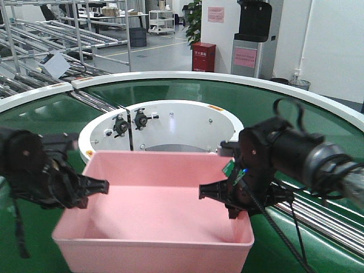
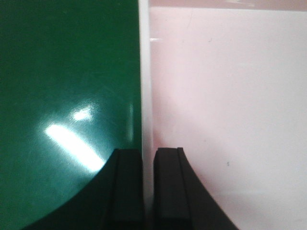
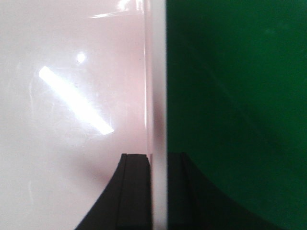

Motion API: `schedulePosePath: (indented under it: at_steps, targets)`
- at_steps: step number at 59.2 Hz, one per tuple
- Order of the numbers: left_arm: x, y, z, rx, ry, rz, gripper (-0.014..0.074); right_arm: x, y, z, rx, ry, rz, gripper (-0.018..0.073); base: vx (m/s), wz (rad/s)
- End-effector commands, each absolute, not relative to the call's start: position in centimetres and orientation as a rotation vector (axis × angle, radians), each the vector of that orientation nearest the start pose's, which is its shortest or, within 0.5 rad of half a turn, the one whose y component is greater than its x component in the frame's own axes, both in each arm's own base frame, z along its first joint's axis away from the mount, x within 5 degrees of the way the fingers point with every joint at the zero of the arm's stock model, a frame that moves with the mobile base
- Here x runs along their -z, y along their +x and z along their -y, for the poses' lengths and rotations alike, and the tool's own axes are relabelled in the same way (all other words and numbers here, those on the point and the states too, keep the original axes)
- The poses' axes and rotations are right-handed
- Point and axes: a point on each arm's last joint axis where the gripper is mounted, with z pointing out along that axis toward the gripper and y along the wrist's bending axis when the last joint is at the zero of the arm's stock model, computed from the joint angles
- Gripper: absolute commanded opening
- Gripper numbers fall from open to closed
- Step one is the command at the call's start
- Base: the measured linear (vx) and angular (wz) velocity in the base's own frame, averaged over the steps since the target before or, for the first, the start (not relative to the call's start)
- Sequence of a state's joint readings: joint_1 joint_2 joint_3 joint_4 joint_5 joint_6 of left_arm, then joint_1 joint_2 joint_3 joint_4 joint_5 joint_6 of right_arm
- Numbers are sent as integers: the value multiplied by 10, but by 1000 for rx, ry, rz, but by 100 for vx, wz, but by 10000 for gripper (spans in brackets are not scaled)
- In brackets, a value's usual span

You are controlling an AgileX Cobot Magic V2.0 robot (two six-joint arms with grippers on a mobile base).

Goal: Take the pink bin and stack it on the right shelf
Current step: 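Lift the pink bin off the conveyor with both grippers, then turn the base away from the conveyor holding the bin in both grippers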

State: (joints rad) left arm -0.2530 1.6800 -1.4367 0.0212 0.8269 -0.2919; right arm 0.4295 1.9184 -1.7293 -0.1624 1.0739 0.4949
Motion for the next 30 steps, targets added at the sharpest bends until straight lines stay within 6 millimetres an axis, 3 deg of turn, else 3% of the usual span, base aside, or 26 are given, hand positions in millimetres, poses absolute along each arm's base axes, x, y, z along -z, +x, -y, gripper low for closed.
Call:
schedulePosePath:
  at_steps: [1, 6, 17, 30]
  targets:
    - [-350, 329, 84, 196, -105, -2416, 146, -336, 364, -151, 10, -55, -2566, -12, 0, 0]
    - [-359, 299, 81, 177, -118, -2362, 146, -339, 346, -151, 20, -98, -2550, -11, 0, 0]
    - [-354, 233, 80, 236, -132, -2311, 146, -342, 308, -155, -25, -166, -2530, -9, 0, 0]
    - [-348, 186, 75, 360, -151, -2241, 146, -340, 282, -158, -83, -185, -2523, -9, 0, 0]
